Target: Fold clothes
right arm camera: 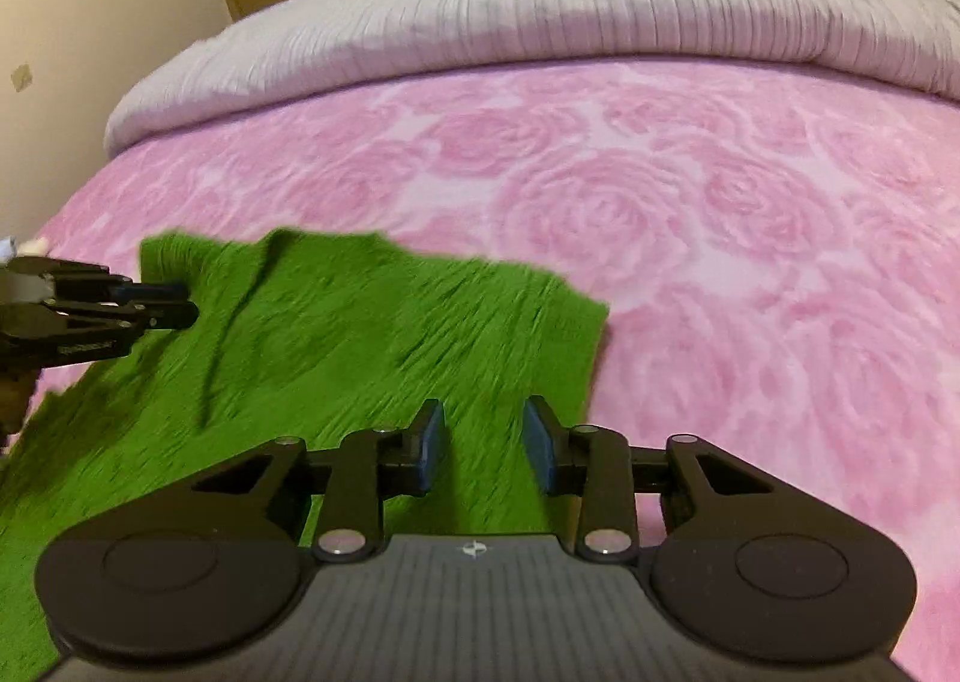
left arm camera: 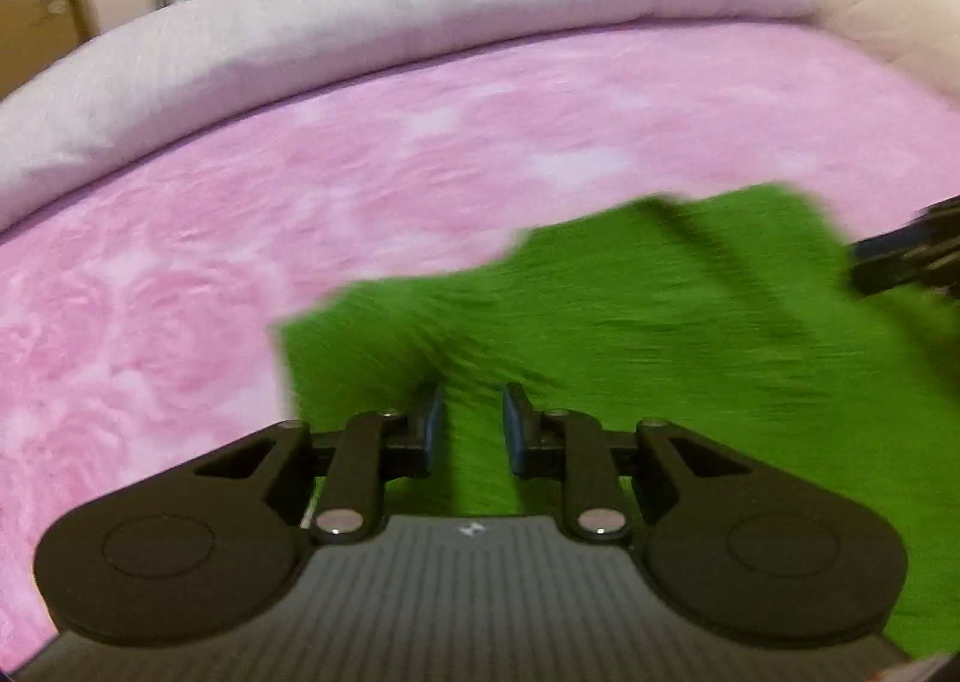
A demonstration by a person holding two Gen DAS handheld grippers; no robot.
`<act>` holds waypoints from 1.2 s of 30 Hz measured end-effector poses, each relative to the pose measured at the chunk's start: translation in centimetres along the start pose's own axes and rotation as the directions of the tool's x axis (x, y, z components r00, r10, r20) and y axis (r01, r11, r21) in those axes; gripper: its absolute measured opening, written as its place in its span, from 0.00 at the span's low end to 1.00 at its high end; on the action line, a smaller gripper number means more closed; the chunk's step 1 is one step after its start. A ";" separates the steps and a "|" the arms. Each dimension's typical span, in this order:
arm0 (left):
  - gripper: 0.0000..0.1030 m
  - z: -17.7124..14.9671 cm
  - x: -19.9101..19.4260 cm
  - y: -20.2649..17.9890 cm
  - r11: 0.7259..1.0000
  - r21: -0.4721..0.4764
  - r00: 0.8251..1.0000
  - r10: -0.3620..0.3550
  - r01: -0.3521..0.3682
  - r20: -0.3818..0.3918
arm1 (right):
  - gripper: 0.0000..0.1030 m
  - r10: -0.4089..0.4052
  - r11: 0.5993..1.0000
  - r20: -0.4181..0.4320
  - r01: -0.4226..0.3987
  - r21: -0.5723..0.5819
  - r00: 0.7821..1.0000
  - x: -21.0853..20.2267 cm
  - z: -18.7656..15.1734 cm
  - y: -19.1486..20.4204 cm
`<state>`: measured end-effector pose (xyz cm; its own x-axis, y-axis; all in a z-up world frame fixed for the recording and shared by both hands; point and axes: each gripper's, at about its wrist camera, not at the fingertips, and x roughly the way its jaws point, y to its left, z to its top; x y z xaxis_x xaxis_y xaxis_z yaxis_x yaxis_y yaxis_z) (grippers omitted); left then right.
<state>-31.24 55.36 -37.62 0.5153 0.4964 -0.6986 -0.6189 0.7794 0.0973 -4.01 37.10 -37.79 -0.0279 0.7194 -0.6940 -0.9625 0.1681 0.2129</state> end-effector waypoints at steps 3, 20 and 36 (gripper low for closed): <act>0.17 0.6 1.3 1.5 1.000 -0.012 1.000 0.024 -0.023 0.021 | 0.29 -0.006 1.000 0.041 0.005 0.011 0.999 1.6 1.2 -1.3; 0.26 -8.5 -13.0 -2.9 0.993 -0.079 0.996 0.080 -0.084 -0.050 | 0.42 -0.214 0.977 0.014 0.213 0.017 0.977 -10.3 -9.3 5.5; 0.40 -21.9 -29.0 -11.1 0.959 -0.201 0.968 0.163 -0.201 -0.190 | 0.46 -0.267 0.943 -0.115 0.284 0.171 0.957 -24.3 -23.3 14.4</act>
